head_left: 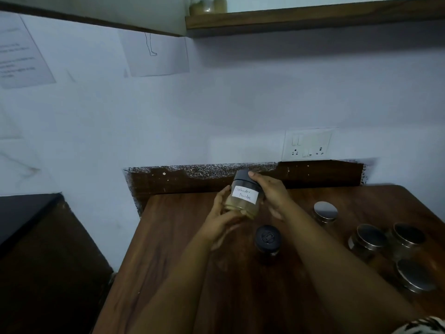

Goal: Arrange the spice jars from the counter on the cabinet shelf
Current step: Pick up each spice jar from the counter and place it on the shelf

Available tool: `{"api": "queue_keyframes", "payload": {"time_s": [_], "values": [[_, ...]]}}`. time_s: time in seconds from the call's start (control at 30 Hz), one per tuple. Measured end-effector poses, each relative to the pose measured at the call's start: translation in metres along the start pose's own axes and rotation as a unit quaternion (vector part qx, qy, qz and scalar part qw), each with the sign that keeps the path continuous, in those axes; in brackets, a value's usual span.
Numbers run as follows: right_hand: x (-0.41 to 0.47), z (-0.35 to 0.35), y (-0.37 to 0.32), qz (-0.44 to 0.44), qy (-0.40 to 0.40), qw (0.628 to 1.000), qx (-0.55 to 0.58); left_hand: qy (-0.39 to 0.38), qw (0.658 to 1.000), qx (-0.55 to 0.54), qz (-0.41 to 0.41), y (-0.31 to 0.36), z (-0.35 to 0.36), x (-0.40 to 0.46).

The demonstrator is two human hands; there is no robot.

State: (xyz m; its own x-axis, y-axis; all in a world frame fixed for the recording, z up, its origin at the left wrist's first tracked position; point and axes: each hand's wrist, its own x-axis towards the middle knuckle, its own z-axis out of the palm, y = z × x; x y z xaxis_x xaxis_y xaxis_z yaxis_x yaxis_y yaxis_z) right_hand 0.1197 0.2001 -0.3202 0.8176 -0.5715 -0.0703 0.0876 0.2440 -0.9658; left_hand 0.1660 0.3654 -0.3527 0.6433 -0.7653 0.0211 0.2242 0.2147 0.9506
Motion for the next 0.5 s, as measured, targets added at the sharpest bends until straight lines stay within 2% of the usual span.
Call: {"api": "queue_keyframes", "payload": {"time_s": [0.1, 0.3, 0.5], "values": [[-0.002, 0.005, -0.003, -0.001, -0.020, 1.000, 0.008, -0.037, 0.996, -0.081, -0.025, 0.007, -0.002, 0.001], [-0.001, 0.005, -0.019, 0.027, -0.138, 0.986, 0.084, -0.001, 0.998, -0.055, 0.009, 0.010, 0.008, 0.002], [-0.004, 0.001, -0.025, 0.029, -0.160, 0.982, 0.097, -0.006, 0.998, -0.056, 0.009, 0.014, 0.012, 0.004]]}}
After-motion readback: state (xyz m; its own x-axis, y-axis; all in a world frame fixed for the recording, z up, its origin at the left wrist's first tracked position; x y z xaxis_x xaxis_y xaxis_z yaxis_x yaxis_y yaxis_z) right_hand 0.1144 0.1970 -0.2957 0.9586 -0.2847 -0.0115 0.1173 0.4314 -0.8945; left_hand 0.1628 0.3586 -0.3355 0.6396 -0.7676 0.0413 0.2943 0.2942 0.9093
